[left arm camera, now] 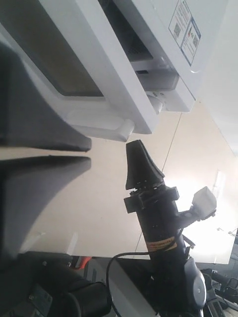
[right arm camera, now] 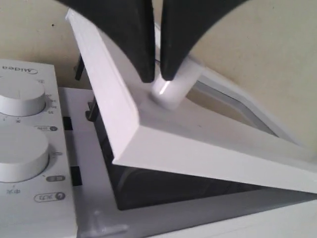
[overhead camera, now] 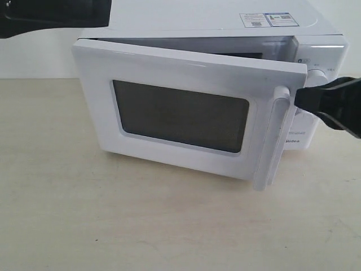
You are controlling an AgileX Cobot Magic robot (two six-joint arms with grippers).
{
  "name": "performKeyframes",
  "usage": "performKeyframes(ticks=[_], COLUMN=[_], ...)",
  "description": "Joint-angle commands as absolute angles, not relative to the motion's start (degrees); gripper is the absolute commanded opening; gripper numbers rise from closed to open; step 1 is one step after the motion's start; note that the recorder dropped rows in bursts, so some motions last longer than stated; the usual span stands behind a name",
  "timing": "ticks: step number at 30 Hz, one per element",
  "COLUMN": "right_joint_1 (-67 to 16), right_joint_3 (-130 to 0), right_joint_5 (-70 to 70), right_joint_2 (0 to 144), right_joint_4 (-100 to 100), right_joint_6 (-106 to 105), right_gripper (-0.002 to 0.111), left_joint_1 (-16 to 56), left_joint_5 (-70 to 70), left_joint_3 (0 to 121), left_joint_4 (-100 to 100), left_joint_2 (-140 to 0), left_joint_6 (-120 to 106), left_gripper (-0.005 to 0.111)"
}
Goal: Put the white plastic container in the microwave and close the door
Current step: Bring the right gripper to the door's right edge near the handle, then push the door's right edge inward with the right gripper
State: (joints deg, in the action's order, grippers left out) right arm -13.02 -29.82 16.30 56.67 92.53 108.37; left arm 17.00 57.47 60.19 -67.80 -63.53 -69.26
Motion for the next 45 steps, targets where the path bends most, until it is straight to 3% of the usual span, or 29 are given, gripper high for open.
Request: performKeyframes(ticks=[1, 11, 21, 45], right_joint_1=[-13.17, -13.17, -13.17, -13.17], right_joint_3=[-31.02, -31.62, -33.18, -41.25], right_joint_5=[14.03, 13.99, 15.61, 14.50], right_joint_2=[56.70, 60.01, 64.98, 72.64], right_joint_4=[90.20, 81.82, 62.85, 56.90], right_joint_6=[107.08, 101.81, 83.17, 75.88], right_gripper=[0.000, 0.000, 0.000, 0.000], left_joint_1=[17.22, 17.22, 17.22, 17.22], left_joint_5=[57.11, 57.01, 57.01, 57.14], left_joint_3=[60.53, 60.53, 60.53, 60.53], left_joint_4=[-67.94, -67.95, -67.95, -67.95], left_joint_2=[-63.15, -63.15, -63.15, -63.15], left_joint_6=[-68.83, -68.83, -68.83, -68.83], left_gripper=[0.004, 0.004, 0.004, 0.004])
